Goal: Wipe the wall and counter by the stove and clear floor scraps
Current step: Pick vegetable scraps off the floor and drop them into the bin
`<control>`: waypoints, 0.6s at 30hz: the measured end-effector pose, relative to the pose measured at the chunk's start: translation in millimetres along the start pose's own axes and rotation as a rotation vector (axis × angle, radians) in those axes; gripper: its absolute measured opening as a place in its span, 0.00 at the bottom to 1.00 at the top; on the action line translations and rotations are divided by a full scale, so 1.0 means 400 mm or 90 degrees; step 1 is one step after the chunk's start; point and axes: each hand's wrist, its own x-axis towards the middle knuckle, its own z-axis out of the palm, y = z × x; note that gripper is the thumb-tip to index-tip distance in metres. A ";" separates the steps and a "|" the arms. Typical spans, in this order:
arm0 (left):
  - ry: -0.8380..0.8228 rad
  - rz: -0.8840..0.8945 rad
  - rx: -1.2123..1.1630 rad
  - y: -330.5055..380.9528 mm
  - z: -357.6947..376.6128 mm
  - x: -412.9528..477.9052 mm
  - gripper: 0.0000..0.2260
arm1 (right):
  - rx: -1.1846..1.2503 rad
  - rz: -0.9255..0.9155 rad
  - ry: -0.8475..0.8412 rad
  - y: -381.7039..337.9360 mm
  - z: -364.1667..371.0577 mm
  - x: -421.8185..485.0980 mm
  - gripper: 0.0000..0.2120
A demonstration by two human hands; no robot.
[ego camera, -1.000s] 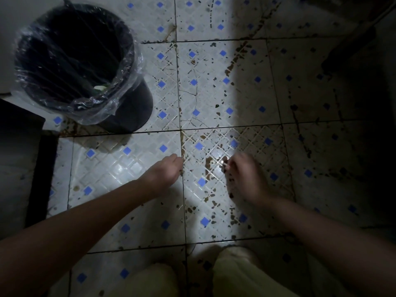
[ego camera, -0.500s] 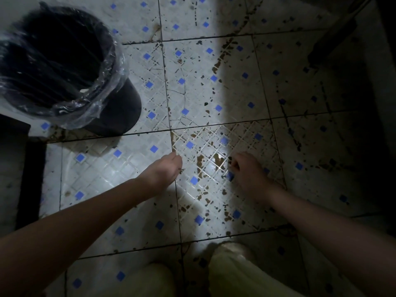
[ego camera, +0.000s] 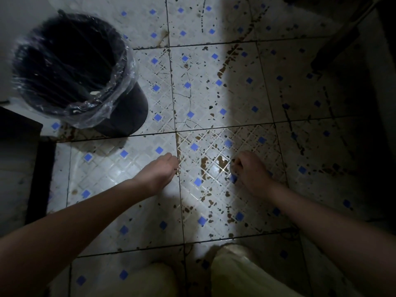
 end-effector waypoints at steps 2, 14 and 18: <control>-0.009 -0.013 0.009 0.000 -0.006 -0.001 0.06 | 0.012 0.009 0.002 -0.021 -0.007 -0.001 0.07; 0.044 -0.029 -0.032 -0.060 -0.019 -0.038 0.03 | -0.111 -0.043 -0.047 -0.151 0.011 0.039 0.10; 0.086 -0.035 -0.025 -0.054 -0.056 -0.031 0.02 | -0.081 -0.081 -0.040 -0.203 -0.013 0.068 0.07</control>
